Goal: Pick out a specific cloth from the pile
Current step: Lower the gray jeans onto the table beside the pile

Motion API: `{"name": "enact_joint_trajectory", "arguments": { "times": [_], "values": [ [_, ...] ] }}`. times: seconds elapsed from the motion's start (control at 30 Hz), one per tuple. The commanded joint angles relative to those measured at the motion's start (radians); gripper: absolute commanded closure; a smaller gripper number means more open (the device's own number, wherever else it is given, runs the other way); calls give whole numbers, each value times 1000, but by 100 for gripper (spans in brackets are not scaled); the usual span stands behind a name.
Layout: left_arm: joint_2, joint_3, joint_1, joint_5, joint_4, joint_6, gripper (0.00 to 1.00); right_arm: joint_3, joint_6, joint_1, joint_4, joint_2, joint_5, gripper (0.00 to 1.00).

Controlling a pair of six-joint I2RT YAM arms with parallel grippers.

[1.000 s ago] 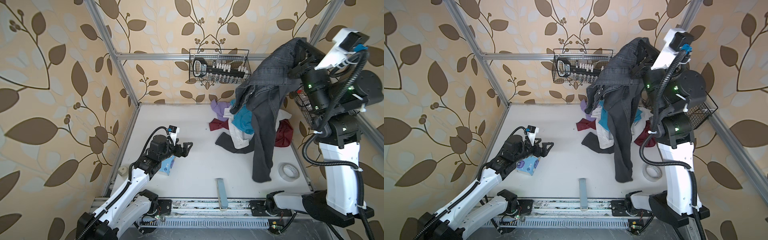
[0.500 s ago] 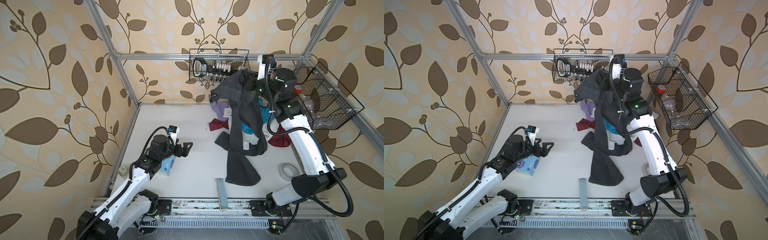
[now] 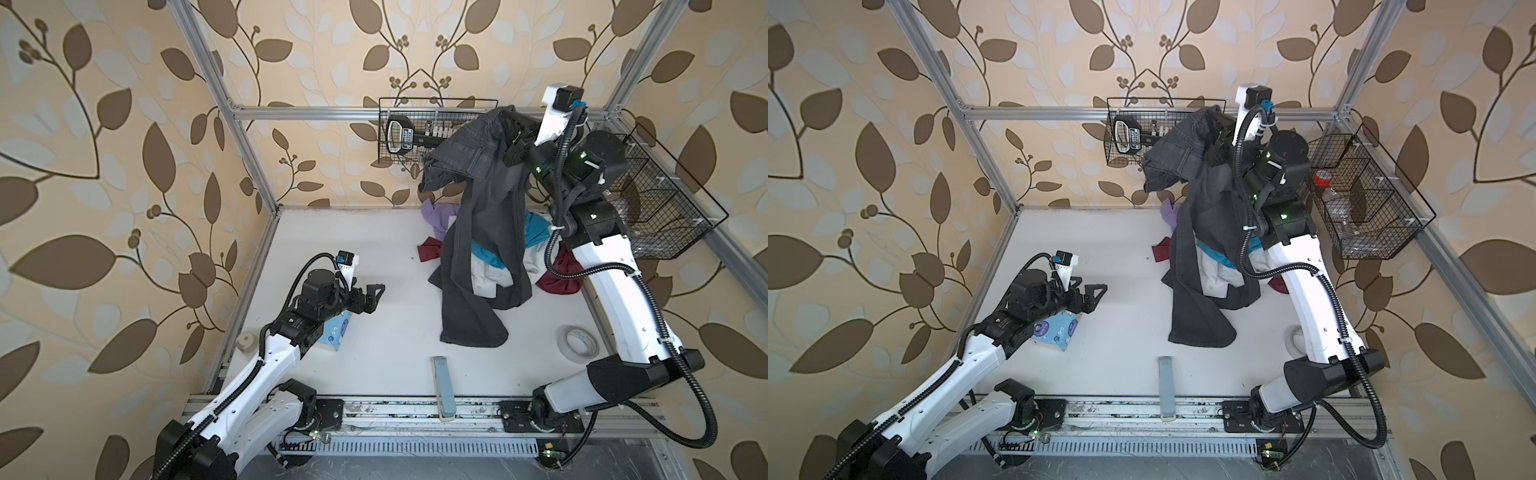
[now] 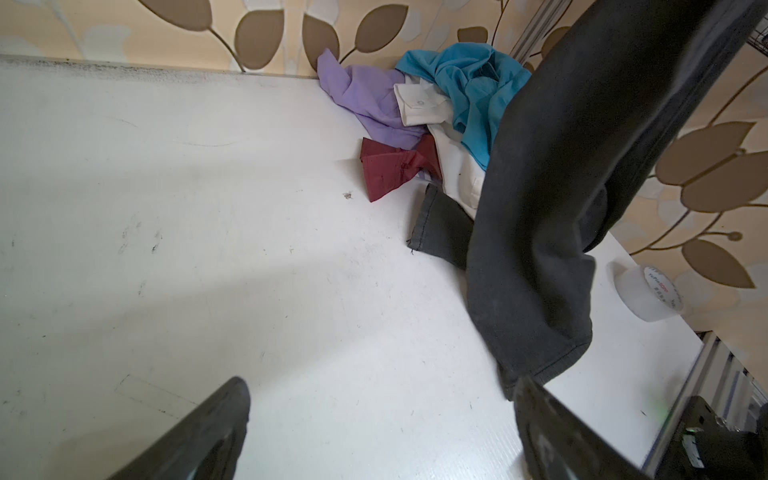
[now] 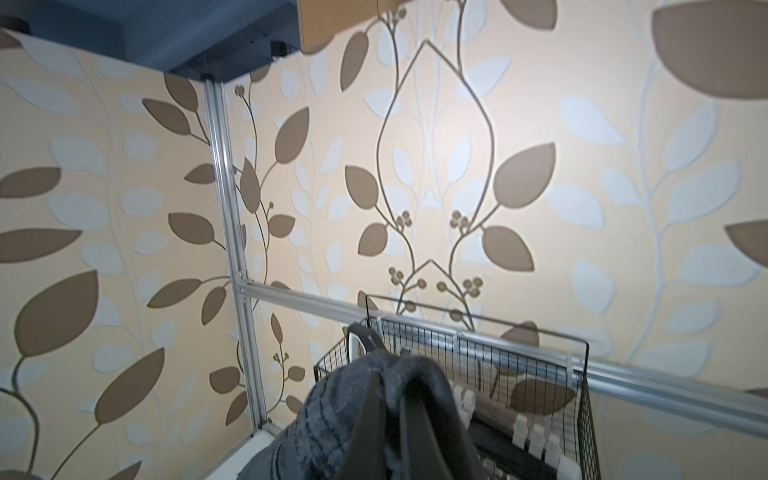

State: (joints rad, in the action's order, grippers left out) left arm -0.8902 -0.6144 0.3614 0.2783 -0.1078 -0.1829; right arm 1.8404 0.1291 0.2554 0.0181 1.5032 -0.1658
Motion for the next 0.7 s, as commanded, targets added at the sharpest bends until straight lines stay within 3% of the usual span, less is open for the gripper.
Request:
{"name": "enact_joint_trajectory", "arguments": {
  "times": [0.0,0.27,0.47,0.67],
  "values": [
    [0,-39,8,-11,22,17,1,-149,-26,6,-23,3,-13,100],
    [13,-26,9,-14,40,11,1,-562,-13,119,36,-146,-15,100],
    [26,-18,10,-8,48,3,1,-722,37,210,245,-208,-6,100],
    [30,-14,10,-5,54,2,1,-800,114,236,488,-162,34,100]
  ]
}}
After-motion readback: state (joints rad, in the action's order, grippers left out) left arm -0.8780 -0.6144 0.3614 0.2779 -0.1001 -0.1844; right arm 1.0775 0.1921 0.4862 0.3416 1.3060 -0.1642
